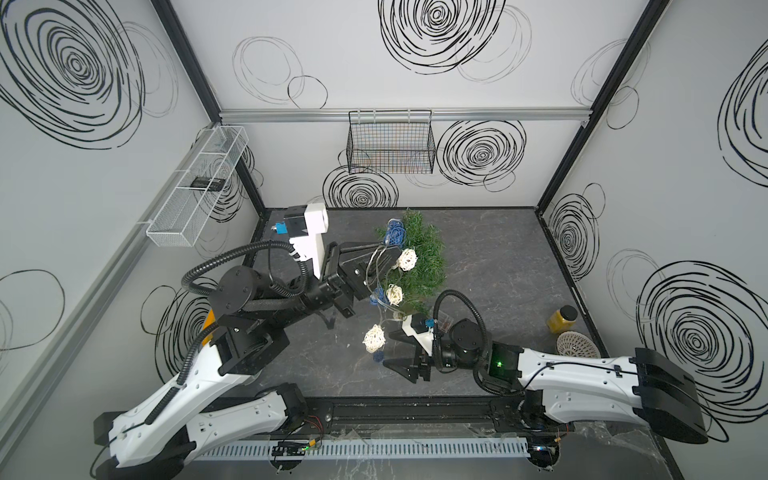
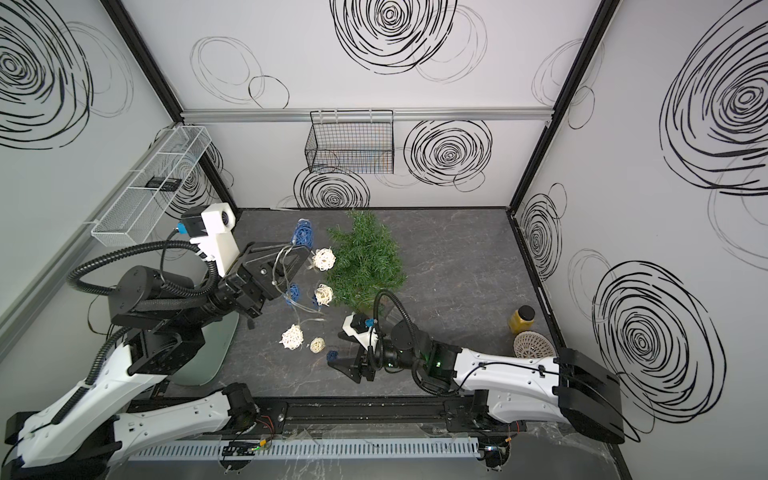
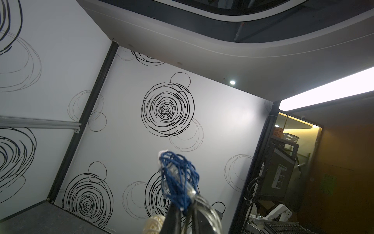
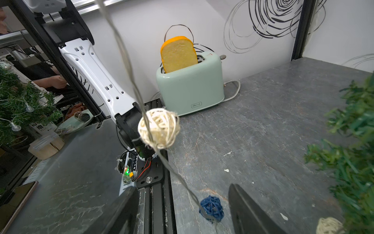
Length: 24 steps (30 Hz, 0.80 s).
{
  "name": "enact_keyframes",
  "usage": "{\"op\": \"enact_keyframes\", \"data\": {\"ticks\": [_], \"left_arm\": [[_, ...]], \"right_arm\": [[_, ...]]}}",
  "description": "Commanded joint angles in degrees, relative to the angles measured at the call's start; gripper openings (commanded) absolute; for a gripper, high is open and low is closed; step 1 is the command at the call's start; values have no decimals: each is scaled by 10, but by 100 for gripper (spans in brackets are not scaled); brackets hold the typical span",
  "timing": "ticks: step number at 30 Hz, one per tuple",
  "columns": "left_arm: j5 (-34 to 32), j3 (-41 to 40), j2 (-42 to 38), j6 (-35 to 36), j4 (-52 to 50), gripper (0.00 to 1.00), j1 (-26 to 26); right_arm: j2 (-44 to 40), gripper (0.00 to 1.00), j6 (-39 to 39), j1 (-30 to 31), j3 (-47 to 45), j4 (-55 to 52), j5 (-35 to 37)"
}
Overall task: Remove string lights from the small christmas tree
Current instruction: Remove the light string from the Christmas tree.
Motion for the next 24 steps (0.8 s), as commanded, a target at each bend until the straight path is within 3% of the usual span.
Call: {"op": "enact_keyframes", "data": {"ticks": [1,15,16,20,24], "left_arm": [[19,20,6,-19,52,0,-5],[36,31,24,-47,97,0,-28],[34,30,24,-45,95,0,-28],[31,25,24,-41,91,0,-28],[20,25,21,-15,67,0,-28]], "right_arm": [[3,74,6,-8,2,42,-1],[31,67,12,-28,16,84,-14],[31,62,12,-29,18,83,-20],[23,21,17,-31,16,80,-35],[-11,0,22,-32,5,51,-18]]}}
